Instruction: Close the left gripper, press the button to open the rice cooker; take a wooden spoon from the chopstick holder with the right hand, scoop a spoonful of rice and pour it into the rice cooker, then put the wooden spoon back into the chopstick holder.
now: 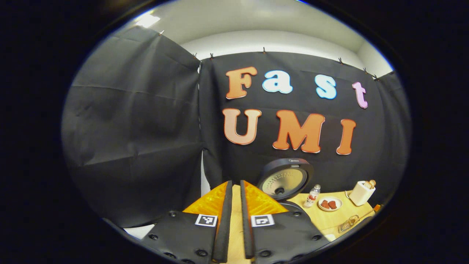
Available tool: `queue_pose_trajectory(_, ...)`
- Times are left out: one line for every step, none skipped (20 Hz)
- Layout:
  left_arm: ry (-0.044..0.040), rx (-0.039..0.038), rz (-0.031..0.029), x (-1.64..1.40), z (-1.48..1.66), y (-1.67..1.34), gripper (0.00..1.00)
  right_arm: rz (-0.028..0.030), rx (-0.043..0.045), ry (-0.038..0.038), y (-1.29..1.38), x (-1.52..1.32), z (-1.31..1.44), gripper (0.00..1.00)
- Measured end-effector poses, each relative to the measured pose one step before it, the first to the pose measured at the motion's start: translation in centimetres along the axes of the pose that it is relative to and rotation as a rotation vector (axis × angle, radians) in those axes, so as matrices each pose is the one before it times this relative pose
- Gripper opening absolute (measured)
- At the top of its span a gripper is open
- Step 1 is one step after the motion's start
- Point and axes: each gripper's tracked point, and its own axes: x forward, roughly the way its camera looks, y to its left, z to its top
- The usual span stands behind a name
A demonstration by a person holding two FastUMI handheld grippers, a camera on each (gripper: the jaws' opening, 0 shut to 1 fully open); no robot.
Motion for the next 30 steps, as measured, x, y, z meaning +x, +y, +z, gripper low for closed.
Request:
queue_pose_trajectory(-0.00611,0.0082,0.00569,-0.119,0.153,0.268,0.31,-0.00254,0.00407,0.01209,-0.08,0.411,-0.414,0.95)
queue_pose_trajectory(-0.00765,0.00602,0.00396,-0.444,0.236,0.169,0.42,0.0033,0.00592,0.00709,0.0,0.254,-0.219,0.94)
queue_pose_trajectory(-0.01315,0.0027,0.01031,-0.36,0.507,0.385,0.42,0.00953,0.01155,0.0074,0.16,0.319,-0.123,0.94)
queue_pose_trajectory(-0.01333,0.00136,0.00626,-0.363,0.418,0.231,0.39,0.00937,0.0155,0.01103,0.175,0.13,-0.382,0.91)
queue_pose_trajectory(-0.0156,0.00627,-0.00167,-0.502,0.392,0.17,0.41,0.00758,0.01804,0.01221,0.075,0.308,-0.23,0.88)
queue_pose_trajectory(-0.01661,0.00696,-0.00305,-0.414,0.328,-0.384,0.41,0.00599,0.02072,0.01706,-0.078,0.338,-0.448,0.84)
queue_pose_trajectory(-0.01338,0.0093,0.00656,-0.238,-0.057,0.138,0.55,0.0071,0.02194,0.00825,0.102,0.223,-0.274,0.81)
queue_pose_trajectory(-0.01128,0.0159,0.01058,-0.269,0.209,0.309,0.68,0.00689,0.01878,0.00399,0.142,0.233,-0.122,0.75)
queue_pose_trajectory(-0.00783,0.017,0.01032,-0.135,0.527,0.247,0.82,0.00446,0.02159,0.00266,-0.024,0.246,-0.079,0.72)
queue_pose_trajectory(-0.0027,0.01311,0.01051,-0.056,0.167,0.124,0.95,0.00567,0.02064,0.00011,-0.053,0.219,-0.077,0.68)
queue_pose_trajectory(0.00485,0.0072,0.0062,0.06,-0.093,-0.15,0.94,0.00548,0.01997,-0.00034,0.002,0.242,0.062,0.66)
queue_pose_trajectory(0.00753,0.00097,0.00232,-0.074,-0.105,-0.22,0.97,0.0056,0.01857,0.00097,0.069,0.223,0.1,0.61)
queue_pose_trajectory(0.00915,-0.00272,0.00229,-0.098,-0.094,0.05,1.0,0.0123,0.01687,0.01,0.231,0.299,-0.003,0.58)
queue_pose_trajectory(0.00729,-0.00372,0.00289,-0.135,-0.203,-0.041,1.0,0.01945,0.01985,0.00978,0.389,0.044,-0.101,0.46)
queue_pose_trajectory(0.00763,-0.00246,0.00597,0.054,-0.224,0.041,1.0,0.02744,0.02435,0.01697,0.656,0.226,-0.023,0.43)
queue_pose_trajectory(0.00809,0.00262,0.00672,-0.059,-0.094,-0.015,1.0,0.0241,0.02544,0.00872,0.623,0.165,0.157,0.37)
queue_pose_trajectory(-0.00124,0.00611,0.00592,-0.155,-0.109,0.051,0.99,0.01222,0.02134,0.00155,0.504,0.267,0.297,0.34)
queue_pose_trajectory(-0.00748,0.00305,0.00366,-0.175,0.253,-0.134,0.98,0.01319,0.00402,0.01519,0.435,0.341,-0.332,0.27)
queue_pose_trajectory(-0.00536,0.00029,-0.00111,0.129,0.225,-0.193,0.97,0.01378,-0.02098,0.00913,0.565,0.144,-0.109,0.25)
queue_pose_trajectory(0.00008,-0.00348,-0.00146,-0.081,0.068,-0.226,0.95,0.00391,-0.04094,0.00651,0.444,0.343,-0.341,0.21)
queue_pose_trajectory(0.00096,-0.00641,-0.00154,0.036,-0.052,-0.093,0.94,0.0013,-0.04971,0.01069,0.547,0.243,-0.039,0.14)
queue_pose_trajectory(0.00307,-0.00797,-0.00218,0.047,0.071,-0.158,0.94,-0.00464,-0.05496,0.00996,0.355,-0.047,-0.056,0.18)
queue_pose_trajectory(0.00212,-0.00887,-0.00062,-0.062,-0.034,0.03,0.94,0.00431,-0.04549,0.0045,0.522,-0.043,0.142,0.17)
queue_pose_trajectory(0.00137,-0.00799,-0.00101,0.005,0.079,0.051,0.94,-0.00164,-0.0429,-0.00196,0.5,-0.31,0.433,0.18)
queue_pose_trajectory(0.00126,-0.00547,-0.00251,0.091,-0.18,0.048,0.94,-0.001,-0.03399,-0.00412,0.563,-0.446,0.615,0.18)
queue_pose_trajectory(-0.0022,0.00117,-0.00527,0.003,-0.003,-0.021,0.94,-0.00177,-0.03085,-0.01084,0.659,-0.404,0.676,0.17)
queue_pose_trajectory(-0.00258,0.00389,-0.00114,0.14,0.035,0.201,0.94,0.00048,-0.02734,-0.01072,0.592,-0.315,0.772,0.17)
queue_pose_trajectory(-0.00031,0.00113,-0.00203,0.048,0.018,0.082,0.94,0.00417,-0.02342,-0.01544,0.726,-0.653,0.825,0.17)
queue_pose_trajectory(-0.00038,-0.00394,-0.00866,0.028,0.037,-0.087,0.94,0.00416,-0.02014,-0.01829,0.575,-0.671,0.908,0.17)
queue_pose_trajectory(0.00102,-0.00533,-0.01035,0.096,0.121,-0.166,0.94,0.00587,-0.01478,-0.02039,0.66,-0.8,0.924,0.17)
